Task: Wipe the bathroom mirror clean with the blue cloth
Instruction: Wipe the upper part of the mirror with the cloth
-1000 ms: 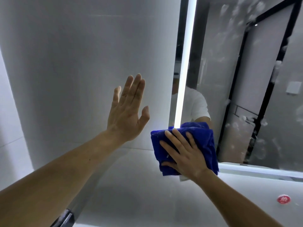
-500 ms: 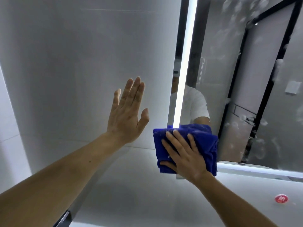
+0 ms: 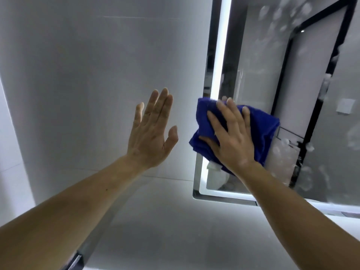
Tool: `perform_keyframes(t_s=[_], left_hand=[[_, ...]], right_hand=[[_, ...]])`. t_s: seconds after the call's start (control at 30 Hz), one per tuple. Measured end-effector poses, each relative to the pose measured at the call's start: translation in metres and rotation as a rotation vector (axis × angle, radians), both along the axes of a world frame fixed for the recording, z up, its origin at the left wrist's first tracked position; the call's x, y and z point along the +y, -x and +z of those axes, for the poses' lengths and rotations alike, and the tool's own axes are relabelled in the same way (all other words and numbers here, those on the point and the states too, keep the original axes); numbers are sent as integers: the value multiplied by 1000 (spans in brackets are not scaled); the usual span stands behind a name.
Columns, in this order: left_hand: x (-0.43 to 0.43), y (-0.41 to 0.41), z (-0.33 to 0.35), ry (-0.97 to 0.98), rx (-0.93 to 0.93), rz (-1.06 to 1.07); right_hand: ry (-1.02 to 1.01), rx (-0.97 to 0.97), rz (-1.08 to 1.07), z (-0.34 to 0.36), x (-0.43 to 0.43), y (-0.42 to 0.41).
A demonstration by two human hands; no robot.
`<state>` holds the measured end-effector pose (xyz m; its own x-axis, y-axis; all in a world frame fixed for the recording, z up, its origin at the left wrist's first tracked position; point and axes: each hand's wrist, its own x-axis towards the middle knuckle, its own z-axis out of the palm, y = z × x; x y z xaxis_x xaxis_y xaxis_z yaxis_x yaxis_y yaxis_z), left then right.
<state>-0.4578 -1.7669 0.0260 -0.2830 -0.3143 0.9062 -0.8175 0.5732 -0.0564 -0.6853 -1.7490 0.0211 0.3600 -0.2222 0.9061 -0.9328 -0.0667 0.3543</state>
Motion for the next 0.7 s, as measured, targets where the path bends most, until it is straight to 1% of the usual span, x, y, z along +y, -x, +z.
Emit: perform_keyframes(t_s=[0.07,0.17,0.23,0.3,0.33,0.37,0.43,0.53,0.6,0.7], left_hand=[[-2,2,5,7,18,3],[-2,5,8,13,44,-5],[0,6,9,22,43,-20],[2,6,10,39,32,-39],[3,5,12,43,25,-44],[4,3,14,42,19,-44],[7,0,20,33,12,-39],[11,-1,33,32,-1,-53],[12,0,45,41,-26,-62],[11,2,70,47,-31,-44]], right_hand=[[48,-37,-36,14,-4,-4],[48,-11,-119,1,-5,-5],[-41,120,-120,-28,-2,1],[-153,329,-118,-63,1,9],[-186,404,-131,-77,2,12],[-199,437,-150,-88,3,15],[-200,434,-178,-93,5,15],[-184,432,-188,-74,9,15],[-149,331,-185,-42,9,14],[-65,159,-183,30,6,9]])
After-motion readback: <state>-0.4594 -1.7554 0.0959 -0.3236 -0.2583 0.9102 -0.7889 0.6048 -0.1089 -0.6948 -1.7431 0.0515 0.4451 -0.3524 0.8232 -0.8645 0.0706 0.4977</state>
